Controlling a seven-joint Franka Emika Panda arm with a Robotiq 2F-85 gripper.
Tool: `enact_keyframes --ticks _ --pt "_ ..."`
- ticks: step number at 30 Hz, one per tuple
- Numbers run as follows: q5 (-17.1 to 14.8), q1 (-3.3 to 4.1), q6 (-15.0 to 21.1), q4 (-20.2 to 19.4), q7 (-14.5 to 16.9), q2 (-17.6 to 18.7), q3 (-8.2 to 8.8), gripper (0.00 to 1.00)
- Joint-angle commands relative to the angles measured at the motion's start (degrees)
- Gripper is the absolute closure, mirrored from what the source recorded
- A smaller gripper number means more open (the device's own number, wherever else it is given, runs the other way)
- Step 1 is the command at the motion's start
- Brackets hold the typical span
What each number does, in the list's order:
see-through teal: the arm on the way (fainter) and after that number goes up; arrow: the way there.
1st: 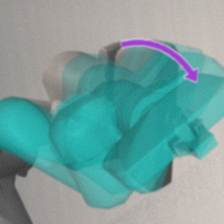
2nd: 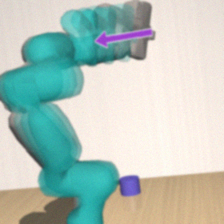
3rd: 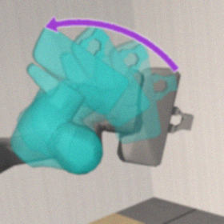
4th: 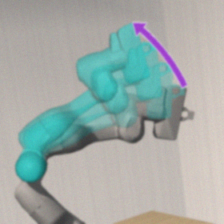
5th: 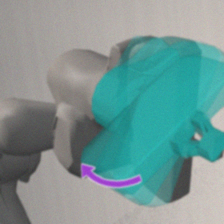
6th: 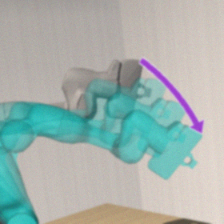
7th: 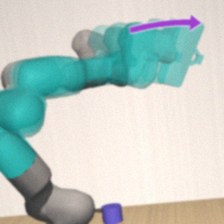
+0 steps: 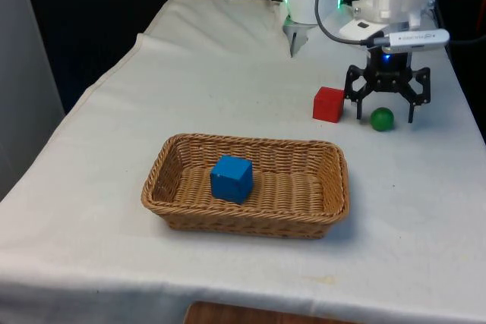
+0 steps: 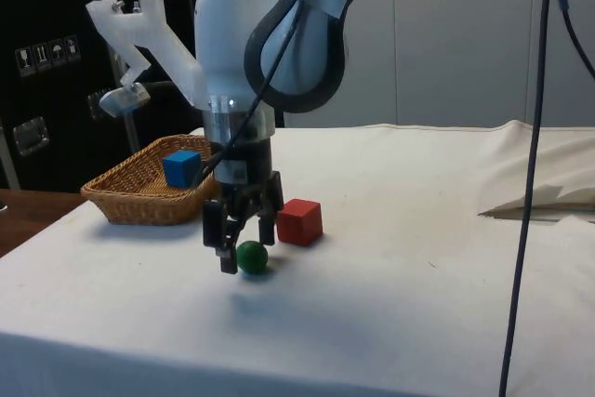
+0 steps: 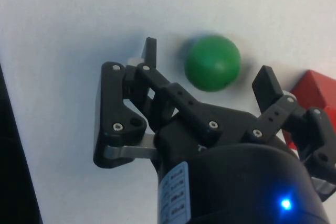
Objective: Place all non-red objects into the basket.
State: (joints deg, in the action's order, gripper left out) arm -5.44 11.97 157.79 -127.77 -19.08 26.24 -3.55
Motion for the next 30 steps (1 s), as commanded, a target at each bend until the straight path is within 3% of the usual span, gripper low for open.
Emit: enact_keyframes --ticks 1,4,5,6,7,13,23,24,30 --pt "0.0 -0.06 0.1 0.0 0.1 0.1 -0.06 0.00" --pt "0.0 -0.06 -0.1 0.0 0.1 0.0 -0.06 0.05" --pt "0.0 -0.06 -0.1 0.1 0.1 0.0 0.00 0.19" --pt "0.1 0.00 -0.1 0.0 0.0 0.0 0.00 0.25" --pt "0.0 -0.06 -0.1 0.1 0.1 -0.1 0.00 0.25" --pt "0.0 -0.06 -0.2 0.1 0.1 -0.1 0.00 0.58" --pt "0.1 0.00 -0.1 0.1 0.0 -0.2 0.06 0.58" --pt "-0.1 -0.17 -1.8 -0.2 0.1 -2.1 0.00 0.58" --pt "0.0 -0.29 -4.5 -0.5 0.1 -5.1 0.34 0.58"
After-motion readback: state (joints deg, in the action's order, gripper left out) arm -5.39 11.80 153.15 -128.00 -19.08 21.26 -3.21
